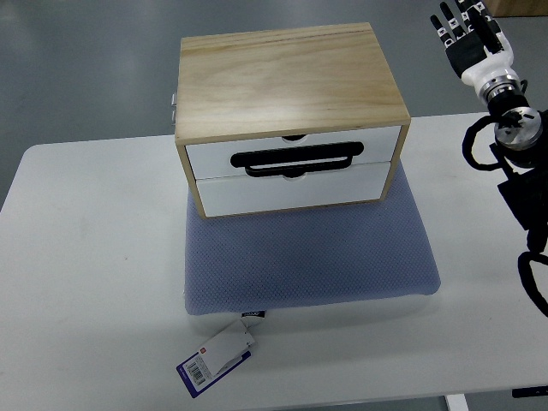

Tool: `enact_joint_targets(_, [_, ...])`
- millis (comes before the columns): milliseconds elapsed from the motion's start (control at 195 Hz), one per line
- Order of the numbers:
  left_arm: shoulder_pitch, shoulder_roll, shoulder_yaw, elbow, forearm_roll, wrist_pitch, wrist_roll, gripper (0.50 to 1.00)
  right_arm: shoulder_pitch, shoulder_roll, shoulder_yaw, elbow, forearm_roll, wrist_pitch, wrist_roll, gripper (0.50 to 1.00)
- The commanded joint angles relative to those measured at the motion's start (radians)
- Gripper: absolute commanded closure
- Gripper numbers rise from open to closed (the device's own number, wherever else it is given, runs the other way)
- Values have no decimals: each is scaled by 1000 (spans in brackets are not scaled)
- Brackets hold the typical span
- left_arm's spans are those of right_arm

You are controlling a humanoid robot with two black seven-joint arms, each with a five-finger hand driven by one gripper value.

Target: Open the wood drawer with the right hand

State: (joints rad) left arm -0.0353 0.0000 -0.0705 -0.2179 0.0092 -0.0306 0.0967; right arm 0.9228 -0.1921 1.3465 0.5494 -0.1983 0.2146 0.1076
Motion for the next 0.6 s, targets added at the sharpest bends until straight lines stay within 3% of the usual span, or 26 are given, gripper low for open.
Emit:
enact_joint_targets(0, [0, 0, 0, 0, 0, -2, 0, 500, 37, -33, -41, 1, 2, 0, -32, 554])
enact_joint_targets(5, [-2, 0, 0, -1, 1, -2, 0, 500, 75, -64, -96, 7, 2, -1, -61, 554])
enact_joint_targets(317, [-3, 0, -2, -12, 1, -2, 0, 500, 393, -179, -676, 93, -32, 5, -167, 554])
enact_joint_targets(456, [-3, 0, -2, -12, 1, -2, 0, 500, 580, -211, -964, 175, -78, 12, -253, 554])
enact_joint_targets(512, [-3, 0, -2, -12, 1, -2, 0, 500, 580, -211, -965, 175, -78, 12, -253, 554])
enact_joint_targets(517, [-2, 0, -2, -12, 1, -2, 0, 500, 653, -222, -1057, 220, -79, 15, -288, 554])
enact_joint_targets(594, [-2, 0, -2, -12, 1, -2, 0, 500, 746, -228, -1169, 282, -79, 25, -336, 554])
